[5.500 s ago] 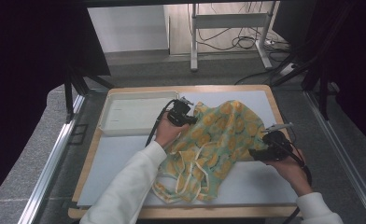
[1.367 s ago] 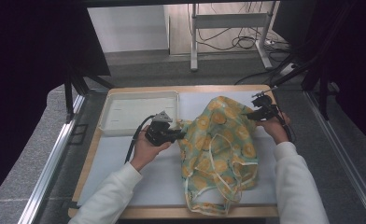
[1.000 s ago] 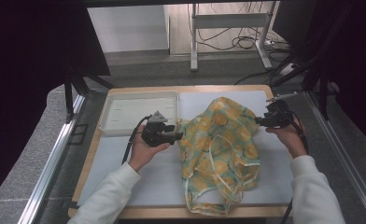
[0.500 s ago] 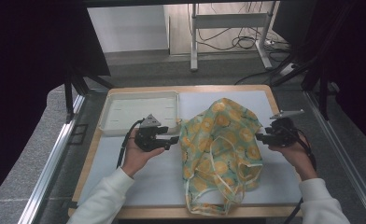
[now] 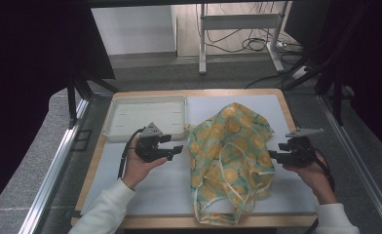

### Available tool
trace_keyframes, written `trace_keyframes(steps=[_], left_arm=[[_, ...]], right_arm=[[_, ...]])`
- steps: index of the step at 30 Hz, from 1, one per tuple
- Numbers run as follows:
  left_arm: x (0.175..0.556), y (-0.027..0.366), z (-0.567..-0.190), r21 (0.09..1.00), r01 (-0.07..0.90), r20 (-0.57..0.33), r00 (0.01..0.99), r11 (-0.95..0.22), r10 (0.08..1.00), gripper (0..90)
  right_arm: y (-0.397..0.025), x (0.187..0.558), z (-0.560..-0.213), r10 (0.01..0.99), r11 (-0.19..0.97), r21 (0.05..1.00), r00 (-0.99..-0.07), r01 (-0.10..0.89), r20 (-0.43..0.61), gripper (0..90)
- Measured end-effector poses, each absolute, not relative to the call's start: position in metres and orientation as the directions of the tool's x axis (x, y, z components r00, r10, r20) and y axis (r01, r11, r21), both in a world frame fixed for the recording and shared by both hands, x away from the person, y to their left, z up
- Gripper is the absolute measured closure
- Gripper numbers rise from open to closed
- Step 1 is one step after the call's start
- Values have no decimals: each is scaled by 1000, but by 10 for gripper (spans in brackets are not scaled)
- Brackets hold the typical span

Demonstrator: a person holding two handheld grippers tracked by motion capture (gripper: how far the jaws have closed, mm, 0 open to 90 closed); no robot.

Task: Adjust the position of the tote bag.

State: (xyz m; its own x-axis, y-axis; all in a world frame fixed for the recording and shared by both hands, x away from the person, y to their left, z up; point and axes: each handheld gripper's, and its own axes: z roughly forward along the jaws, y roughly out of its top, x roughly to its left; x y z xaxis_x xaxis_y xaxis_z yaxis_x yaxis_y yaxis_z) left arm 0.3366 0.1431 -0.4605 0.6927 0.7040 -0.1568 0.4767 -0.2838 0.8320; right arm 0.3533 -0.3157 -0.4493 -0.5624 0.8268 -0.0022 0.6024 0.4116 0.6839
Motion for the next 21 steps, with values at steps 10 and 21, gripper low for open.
trace_keyframes(steps=[10, 21], left_arm=[[334, 139, -467, 819, 482, -160, 714, -312, 682, 348], [321, 134, -462, 821, 466, -140, 726, -331, 674, 355]], right_arm=[[-314, 350, -451, 829, 403, 688, -560, 603, 5, 448], [-310, 343, -452, 821, 408, 691, -571, 596, 8, 448]])
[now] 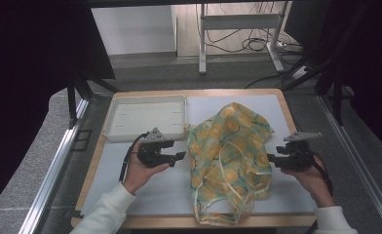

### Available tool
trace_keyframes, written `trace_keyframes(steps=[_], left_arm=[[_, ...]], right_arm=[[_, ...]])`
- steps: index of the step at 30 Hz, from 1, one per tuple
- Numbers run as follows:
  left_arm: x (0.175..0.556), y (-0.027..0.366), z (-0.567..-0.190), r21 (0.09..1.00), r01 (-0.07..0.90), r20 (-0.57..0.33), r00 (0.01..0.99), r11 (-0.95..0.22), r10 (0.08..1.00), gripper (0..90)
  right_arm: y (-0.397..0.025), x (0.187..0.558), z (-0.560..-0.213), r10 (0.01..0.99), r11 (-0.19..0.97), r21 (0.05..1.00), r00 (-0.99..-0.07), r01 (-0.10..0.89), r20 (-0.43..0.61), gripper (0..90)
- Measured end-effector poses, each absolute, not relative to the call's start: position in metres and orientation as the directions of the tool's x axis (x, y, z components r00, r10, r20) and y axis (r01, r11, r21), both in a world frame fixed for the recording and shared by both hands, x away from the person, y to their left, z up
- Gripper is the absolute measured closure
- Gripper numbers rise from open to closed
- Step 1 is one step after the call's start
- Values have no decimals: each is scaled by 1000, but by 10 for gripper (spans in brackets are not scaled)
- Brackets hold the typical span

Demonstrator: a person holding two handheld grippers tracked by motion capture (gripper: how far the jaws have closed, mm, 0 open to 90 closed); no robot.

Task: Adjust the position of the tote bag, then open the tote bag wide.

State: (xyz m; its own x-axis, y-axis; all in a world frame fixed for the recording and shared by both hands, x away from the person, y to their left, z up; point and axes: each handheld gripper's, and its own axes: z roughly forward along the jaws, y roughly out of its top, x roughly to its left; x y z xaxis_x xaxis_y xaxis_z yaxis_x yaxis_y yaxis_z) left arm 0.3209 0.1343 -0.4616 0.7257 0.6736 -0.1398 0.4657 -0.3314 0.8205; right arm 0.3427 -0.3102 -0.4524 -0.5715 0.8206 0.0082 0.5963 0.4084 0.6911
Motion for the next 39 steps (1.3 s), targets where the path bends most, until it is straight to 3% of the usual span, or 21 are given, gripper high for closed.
trace_keyframes(steps=[10, 18, 27, 39], left_arm=[[304, 129, -451, 831, 443, -152, 763, -337, 628, 355], [304, 117, -454, 821, 436, -144, 782, -368, 606, 354], [308, 111, -463, 803, 451, -147, 784, -390, 603, 354], [309, 110, -464, 800, 453, -147, 784, -395, 603, 353]], right_arm=[[-316, 324, -426, 821, 383, 741, -571, 551, 0, 448], [-300, 299, -412, 771, 408, 760, -637, 507, 10, 448], [-276, 295, -434, 722, 476, 698, -691, 535, 38, 323], [-259, 293, -425, 710, 482, 708, -704, 515, 28, 286]])
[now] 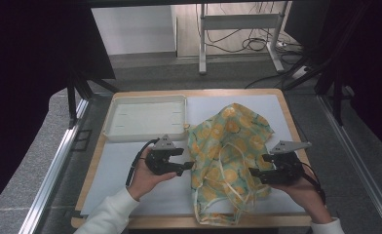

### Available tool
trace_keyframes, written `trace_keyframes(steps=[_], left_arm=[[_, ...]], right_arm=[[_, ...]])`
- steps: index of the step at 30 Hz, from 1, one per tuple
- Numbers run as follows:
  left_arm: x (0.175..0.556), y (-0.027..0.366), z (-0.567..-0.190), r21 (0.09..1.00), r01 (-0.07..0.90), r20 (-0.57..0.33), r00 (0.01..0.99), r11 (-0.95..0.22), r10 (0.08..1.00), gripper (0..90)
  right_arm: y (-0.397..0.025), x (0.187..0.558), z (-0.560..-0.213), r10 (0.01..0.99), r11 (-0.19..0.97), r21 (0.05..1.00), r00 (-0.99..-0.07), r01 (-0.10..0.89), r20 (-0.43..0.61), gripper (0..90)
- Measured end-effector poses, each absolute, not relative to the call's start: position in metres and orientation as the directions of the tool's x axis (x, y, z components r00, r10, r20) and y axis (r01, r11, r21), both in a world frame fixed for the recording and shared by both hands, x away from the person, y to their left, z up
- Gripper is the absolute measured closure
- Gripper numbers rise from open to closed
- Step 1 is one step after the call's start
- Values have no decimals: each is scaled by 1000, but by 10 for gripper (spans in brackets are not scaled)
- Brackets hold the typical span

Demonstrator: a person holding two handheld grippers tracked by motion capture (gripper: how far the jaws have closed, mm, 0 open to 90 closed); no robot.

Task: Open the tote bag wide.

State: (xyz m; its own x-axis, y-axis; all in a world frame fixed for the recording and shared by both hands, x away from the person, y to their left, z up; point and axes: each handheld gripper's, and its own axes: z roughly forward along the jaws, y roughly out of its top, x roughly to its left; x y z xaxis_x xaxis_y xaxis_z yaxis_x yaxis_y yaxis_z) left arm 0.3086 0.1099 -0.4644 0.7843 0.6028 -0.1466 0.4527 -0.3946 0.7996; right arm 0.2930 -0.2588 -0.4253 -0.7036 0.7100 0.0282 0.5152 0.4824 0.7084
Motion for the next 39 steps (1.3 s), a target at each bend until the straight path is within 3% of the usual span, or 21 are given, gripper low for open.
trace_keyframes(steps=[9, 13, 18, 22, 32, 39], left_arm=[[309, 110, -465, 798, 452, -146, 786, -397, 601, 353], [308, 110, -465, 799, 451, -146, 787, -399, 599, 354], [305, 106, -463, 800, 442, -144, 797, -405, 587, 353], [299, 99, -457, 807, 421, -136, 815, -414, 563, 353], [286, 62, -446, 798, 369, -124, 875, -477, 468, 371], [295, 25, -462, 729, 383, -90, 876, -567, 475, 385]], right_arm=[[-241, 299, -442, 692, 544, 643, -722, 538, 18, 288], [-247, 304, -461, 701, 583, 577, -713, 571, -2, 415], [-252, 308, -472, 704, 592, 535, -710, 603, 20, 696], [-254, 310, -474, 701, 584, 545, -713, 602, 37, 803], [-256, 309, -472, 701, 569, 565, -712, 597, 46, 858], [-256, 309, -472, 698, 563, 571, -714, 597, 59, 860]])
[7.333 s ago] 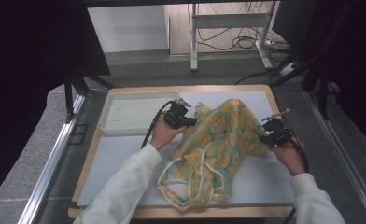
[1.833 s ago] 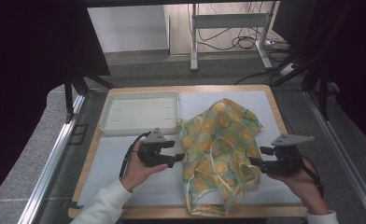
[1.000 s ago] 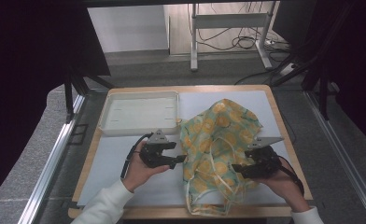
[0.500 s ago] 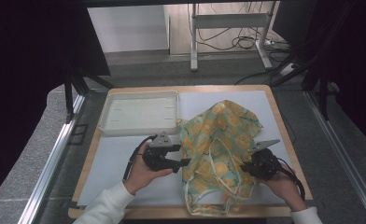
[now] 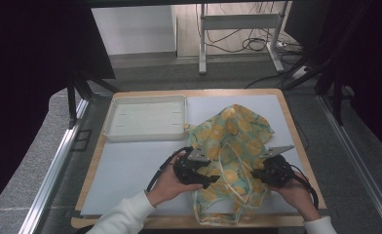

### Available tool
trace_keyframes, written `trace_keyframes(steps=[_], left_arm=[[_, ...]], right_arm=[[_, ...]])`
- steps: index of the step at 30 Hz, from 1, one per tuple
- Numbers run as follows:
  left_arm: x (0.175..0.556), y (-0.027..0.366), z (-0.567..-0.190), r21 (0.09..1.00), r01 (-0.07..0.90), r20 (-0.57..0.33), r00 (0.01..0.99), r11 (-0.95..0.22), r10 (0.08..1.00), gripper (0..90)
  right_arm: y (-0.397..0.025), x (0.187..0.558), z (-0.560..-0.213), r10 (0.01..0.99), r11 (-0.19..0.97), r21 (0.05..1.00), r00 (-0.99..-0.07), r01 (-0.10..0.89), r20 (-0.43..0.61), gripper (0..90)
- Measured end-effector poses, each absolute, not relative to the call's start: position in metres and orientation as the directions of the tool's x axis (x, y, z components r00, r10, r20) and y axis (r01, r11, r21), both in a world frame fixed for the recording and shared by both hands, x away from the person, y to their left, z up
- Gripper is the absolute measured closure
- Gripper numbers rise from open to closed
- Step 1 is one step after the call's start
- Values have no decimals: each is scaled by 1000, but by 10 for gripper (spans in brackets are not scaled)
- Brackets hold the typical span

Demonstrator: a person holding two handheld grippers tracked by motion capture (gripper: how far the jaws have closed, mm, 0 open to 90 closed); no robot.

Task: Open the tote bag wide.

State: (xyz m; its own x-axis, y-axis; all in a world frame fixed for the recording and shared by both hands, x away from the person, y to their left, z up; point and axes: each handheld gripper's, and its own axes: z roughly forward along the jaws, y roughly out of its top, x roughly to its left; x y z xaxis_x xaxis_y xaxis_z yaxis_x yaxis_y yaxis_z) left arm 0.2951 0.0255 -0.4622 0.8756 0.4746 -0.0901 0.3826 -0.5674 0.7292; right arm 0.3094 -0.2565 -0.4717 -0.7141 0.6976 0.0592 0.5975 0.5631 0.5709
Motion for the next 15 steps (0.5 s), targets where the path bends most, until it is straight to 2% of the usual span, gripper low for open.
trace_keyframes(steps=[15], left_arm=[[321, 3, -497, 636, 438, -82, 857, -635, 509, 408]], right_arm=[[-255, 310, -475, 690, 568, 563, -720, 600, 72, 856]])
